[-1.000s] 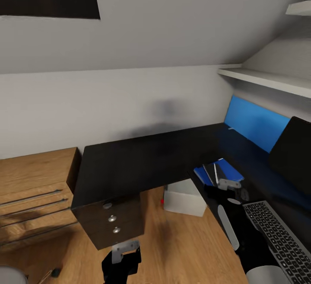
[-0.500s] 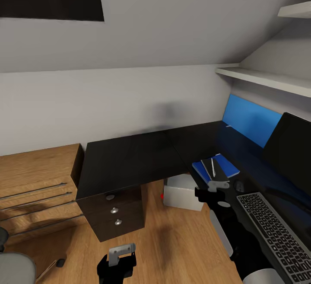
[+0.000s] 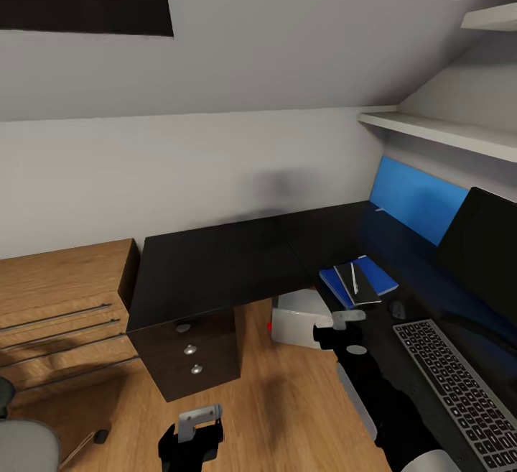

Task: In the bedroom, organize the workspace by keeping the computer under the desk, ensuring the monitor is on the desk, placing the keyboard on the desk next to the monitor, placing the mouse on the desk next to the keyboard, moving the folder from the swivel chair onto the desk next to the mouse, stacking the notebook on top of the folder with the pen on top of the notebook, and positioning the swivel chair next to the desk.

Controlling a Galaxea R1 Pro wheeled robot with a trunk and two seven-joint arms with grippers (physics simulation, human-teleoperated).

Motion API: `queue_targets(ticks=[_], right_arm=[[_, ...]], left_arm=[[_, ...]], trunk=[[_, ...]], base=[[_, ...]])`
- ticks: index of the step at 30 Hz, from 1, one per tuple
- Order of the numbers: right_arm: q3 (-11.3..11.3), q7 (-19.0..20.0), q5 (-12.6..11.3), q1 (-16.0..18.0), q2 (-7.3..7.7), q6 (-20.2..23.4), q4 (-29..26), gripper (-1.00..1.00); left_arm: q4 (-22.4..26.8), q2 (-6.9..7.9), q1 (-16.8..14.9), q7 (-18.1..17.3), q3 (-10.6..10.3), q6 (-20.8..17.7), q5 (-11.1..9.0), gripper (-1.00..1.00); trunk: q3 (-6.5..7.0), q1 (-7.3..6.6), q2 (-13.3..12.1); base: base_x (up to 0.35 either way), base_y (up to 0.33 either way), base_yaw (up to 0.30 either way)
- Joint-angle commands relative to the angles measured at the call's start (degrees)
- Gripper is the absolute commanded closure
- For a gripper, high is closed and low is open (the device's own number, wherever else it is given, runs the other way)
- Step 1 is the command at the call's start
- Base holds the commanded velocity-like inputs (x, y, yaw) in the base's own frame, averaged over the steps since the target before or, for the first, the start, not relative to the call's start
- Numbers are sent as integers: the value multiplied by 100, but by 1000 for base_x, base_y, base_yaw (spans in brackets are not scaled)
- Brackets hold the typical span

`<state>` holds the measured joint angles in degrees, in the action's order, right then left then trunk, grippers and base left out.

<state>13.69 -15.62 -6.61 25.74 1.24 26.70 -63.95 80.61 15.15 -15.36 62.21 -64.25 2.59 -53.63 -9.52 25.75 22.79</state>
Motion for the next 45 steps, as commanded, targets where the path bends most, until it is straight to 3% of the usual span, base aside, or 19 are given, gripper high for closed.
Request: queue_targets(ticks=[1,4,11,12,14,16,17,20,22,25,29,34,40,45], right_arm=[[30,-53,-52,6,6,12,24,-100],[40,-38,-43,4,3,-39,155,-100],[45,-23,-42,2,0,-605,910,-100],[47,-20,-42,2,-1,-939,1343,-100],[55,-11,-42,2,-8,-1321,1892,-100],[62,-3,-41,2,-20,-1623,2335,-100],[70,22,-23,2,-81,-2414,3327,-100],[77,43,-11,2,-123,-3261,4208,-100],[75,48,-8,2,-144,-3578,4565,-100],[61,86,-7,2,-312,-4186,5479,-100],[53,337,-7,2,-392,-4406,5769,-100],[53,545,-8,2,-418,-4788,6003,-100],[51,552,2,1,-503,-4995,6113,-100],[54,551,8,1,-561,-5435,6351,-100]], left_arm=[[-58,-3,-10,16,25,20,-37,-100],[-345,-92,-10,-11,215,-1,-52,-100],[-1599,-632,-10,-314,979,-26,-90,-100],[-2061,-799,-10,-609,1180,-30,-92,-100],[-2493,-908,-10,-992,1290,-32,-91,-100],[-2772,-950,-10,-1260,1335,-35,-91,-100],[-3260,-993,-10,-1722,1384,-36,-88,-100],[-3570,-1016,-10,-1978,1436,-33,-94,-100],[-3671,-1022,-10,-2047,1459,-36,-99,-100],[-3900,-1037,-10,-2156,1483,-32,-103,-100],[-4197,-1064,-10,-2231,1480,-29,-104,-100],[-4781,-1092,-10,-2618,1503,120,-98,-100],[-4867,-1100,-10,-2833,1490,191,-100,-100],[-5041,-1118,-10,-3060,1481,213,-98,-100]], trunk=[[-12,4,13],[-12,4,13],[-12,4,13],[-12,4,13],[-12,4,13],[-12,4,13],[-12,4,13],[-12,4,13],[-12,4,13],[-12,4,13],[-12,4,13],[-9,4,13],[29,4,13],[71,4,13]], base=[[0,0,0],[0,0,0],[0,0,0],[0,0,0],[0,0,0],[0,0,0],[0,0,0],[0,0,0],[0,0,0],[0,0,0],[0,0,0],[0,0,0],[0,0,0],[-129,-47,0]])
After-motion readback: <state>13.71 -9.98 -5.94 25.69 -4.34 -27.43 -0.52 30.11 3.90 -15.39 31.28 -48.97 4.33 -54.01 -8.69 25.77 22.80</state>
